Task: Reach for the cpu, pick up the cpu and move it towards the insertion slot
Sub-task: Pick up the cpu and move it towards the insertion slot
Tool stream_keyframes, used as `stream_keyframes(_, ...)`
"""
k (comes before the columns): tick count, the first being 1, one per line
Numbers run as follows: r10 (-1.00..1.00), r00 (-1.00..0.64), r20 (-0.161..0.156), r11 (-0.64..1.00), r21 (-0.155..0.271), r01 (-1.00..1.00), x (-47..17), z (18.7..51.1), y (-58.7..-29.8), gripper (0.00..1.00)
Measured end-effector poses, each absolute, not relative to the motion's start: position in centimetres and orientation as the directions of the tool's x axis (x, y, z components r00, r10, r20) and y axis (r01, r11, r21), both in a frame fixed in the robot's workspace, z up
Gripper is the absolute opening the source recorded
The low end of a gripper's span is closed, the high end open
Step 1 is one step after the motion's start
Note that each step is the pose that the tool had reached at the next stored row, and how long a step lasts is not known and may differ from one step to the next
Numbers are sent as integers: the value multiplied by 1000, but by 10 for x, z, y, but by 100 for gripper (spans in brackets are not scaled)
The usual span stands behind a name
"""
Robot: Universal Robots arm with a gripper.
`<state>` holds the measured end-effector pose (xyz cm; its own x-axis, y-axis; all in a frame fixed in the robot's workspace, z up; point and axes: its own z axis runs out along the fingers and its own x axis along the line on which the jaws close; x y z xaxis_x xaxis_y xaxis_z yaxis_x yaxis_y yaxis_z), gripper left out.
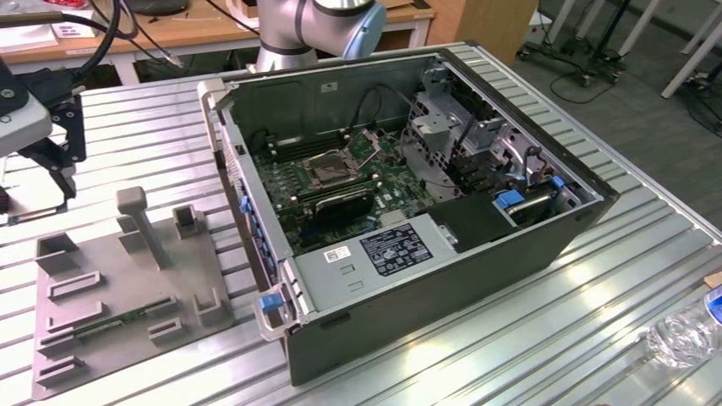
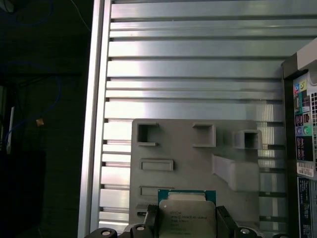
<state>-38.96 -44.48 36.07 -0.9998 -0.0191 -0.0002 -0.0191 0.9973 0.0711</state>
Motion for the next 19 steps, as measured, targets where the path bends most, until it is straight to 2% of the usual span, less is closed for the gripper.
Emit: stream_keyframes(19, -19, -1000, 0, 997, 71, -19, -382, 361, -445, 54)
